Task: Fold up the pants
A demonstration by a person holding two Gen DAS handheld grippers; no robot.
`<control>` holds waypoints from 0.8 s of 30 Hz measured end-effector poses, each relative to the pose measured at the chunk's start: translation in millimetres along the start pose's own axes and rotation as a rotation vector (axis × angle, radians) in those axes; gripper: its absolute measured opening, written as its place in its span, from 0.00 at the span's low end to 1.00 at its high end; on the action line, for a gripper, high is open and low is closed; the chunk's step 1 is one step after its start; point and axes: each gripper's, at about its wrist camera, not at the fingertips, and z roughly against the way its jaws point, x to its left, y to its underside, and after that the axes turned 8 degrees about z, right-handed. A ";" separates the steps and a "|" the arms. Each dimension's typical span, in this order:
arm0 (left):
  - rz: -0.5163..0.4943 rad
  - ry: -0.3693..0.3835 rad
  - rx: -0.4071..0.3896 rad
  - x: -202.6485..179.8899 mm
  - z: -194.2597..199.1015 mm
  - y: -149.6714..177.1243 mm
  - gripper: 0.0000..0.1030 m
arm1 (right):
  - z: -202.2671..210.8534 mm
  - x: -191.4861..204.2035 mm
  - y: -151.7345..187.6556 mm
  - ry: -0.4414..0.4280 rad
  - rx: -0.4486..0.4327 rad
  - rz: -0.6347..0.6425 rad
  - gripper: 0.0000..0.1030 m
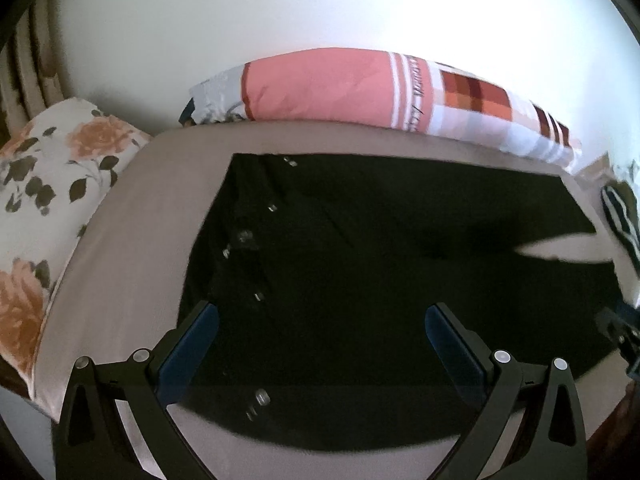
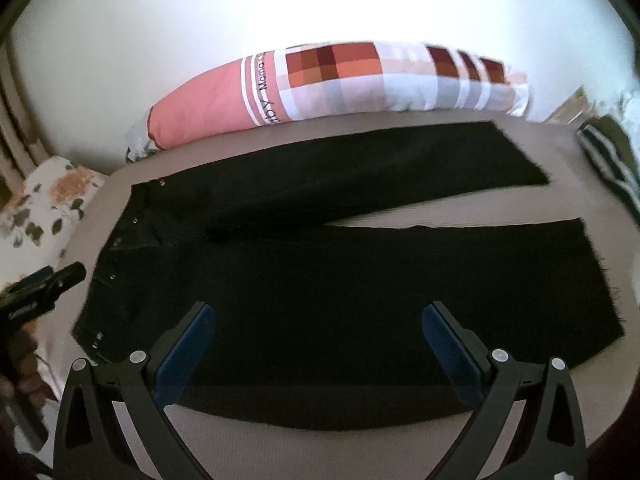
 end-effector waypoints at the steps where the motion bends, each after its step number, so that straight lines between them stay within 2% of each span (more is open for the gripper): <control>1: 0.013 0.007 -0.001 7.0 -5.4 -6.5 0.97 | -3.7 -2.0 -3.8 -0.017 0.012 -0.015 1.00; 3: 0.036 0.028 0.009 20.8 -18.1 -20.4 0.93 | -11.9 -7.8 -13.1 -0.062 0.025 -0.055 1.00; 8: 0.121 0.103 0.060 59.2 -58.4 -60.4 0.78 | -24.7 -15.9 -38.6 -0.163 -0.043 -0.118 1.00; 13: 0.221 0.204 0.108 98.7 -102.1 -99.1 0.60 | -50.7 -14.6 -66.9 -0.218 -0.065 -0.159 1.00; 16: 0.254 0.250 0.151 115.6 -131.2 -115.3 0.56 | -71.9 -13.9 -81.7 -0.256 -0.065 -0.194 1.00; 17: 0.271 0.277 0.173 121.1 -141.3 -119.6 0.54 | -79.3 -13.0 -86.6 -0.259 -0.062 -0.204 1.00; 19: 0.311 0.321 0.217 132.4 -162.3 -127.1 0.45 | -94.6 -10.1 -95.6 -0.261 -0.045 -0.212 1.00; 24: 0.359 0.394 0.300 147.1 -201.3 -136.6 0.38 | -129.3 4.1 -113.8 -0.265 -0.006 -0.194 1.00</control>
